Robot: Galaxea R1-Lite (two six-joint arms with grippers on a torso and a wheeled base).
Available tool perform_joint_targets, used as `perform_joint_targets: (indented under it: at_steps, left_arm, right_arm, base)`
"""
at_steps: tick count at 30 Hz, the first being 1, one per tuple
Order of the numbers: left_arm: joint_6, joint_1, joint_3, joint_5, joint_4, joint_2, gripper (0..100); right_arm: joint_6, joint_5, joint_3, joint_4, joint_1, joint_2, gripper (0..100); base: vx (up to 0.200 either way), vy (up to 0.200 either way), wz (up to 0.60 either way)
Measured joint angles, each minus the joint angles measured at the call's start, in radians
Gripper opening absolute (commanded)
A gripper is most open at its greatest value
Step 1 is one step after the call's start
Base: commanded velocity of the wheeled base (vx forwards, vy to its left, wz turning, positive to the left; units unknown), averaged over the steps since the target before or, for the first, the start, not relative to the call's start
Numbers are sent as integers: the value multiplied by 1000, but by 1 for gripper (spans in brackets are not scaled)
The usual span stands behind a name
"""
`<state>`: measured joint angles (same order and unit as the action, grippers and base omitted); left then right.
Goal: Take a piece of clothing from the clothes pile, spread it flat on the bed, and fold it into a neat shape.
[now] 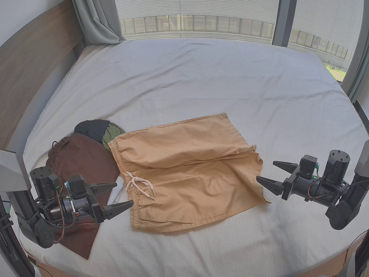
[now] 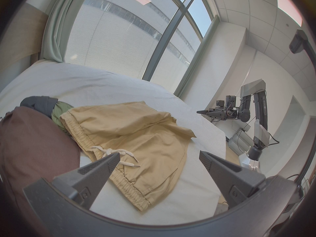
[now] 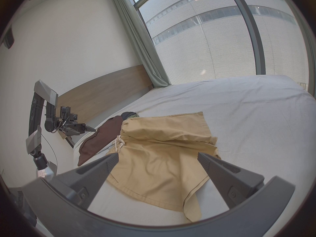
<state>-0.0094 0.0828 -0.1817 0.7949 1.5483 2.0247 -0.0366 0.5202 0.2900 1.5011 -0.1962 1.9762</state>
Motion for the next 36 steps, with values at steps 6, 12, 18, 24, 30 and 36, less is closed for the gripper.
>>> perform_joint_targets:
  at_steps: [6,12,18,24,30,36]
  left_arm:
    - [-9,1,26,1,0,17,100]
    - [-8,6,32,1,0,51,100]
    - [-8,2,38,1,1,76,100]
    - [-4,-13,61,1,0,98,100]
    - [7,-17,65,0,1,152,100]
    - [9,-22,61,0,1,194,100]
  right_arm:
    - [-8,-3,7,22,2,34,100]
    - [-9,-5,15,37,8,51,100]
    - [-10,-7,37,37,9,69,100]
    - [-10,-6,52,38,7,82,100]
    - [-10,-6,59,37,9,93,100]
    - [-9,-8,60,37,11,95,100]
  base:
    - [0,0,0]
    - [0,0,0]
    - [0,0,0]
    - [0,0,0]
    - [0,0,0]
    - [0,0,0]
